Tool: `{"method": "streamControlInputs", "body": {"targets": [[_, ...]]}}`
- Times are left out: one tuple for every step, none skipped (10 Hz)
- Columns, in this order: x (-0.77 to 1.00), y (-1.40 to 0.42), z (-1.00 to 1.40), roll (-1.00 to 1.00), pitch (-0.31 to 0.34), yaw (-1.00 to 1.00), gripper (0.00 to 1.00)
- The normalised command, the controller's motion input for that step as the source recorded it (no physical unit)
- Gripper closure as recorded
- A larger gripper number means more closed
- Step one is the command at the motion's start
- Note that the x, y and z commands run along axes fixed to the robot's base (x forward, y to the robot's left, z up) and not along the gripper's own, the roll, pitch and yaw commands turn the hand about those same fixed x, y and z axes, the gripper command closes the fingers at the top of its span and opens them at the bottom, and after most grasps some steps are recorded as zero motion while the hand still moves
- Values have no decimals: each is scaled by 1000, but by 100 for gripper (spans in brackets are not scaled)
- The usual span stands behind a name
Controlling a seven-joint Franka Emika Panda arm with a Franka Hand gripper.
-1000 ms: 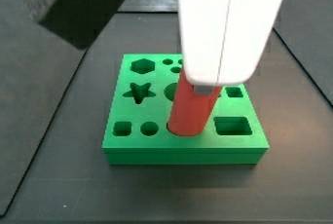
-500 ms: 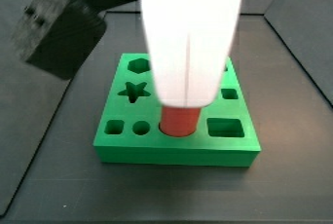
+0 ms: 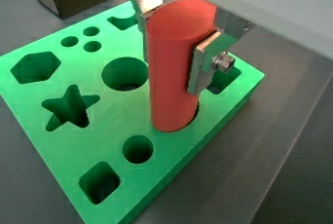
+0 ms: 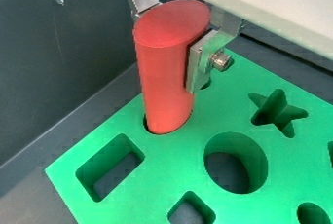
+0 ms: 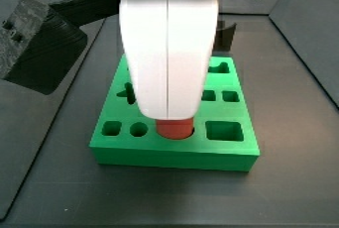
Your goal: Insert the oval object.
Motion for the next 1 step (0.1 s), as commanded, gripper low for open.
{"method": "streamControlInputs", "body": {"targets": [[0,0,0,0,0,0,100]]}}
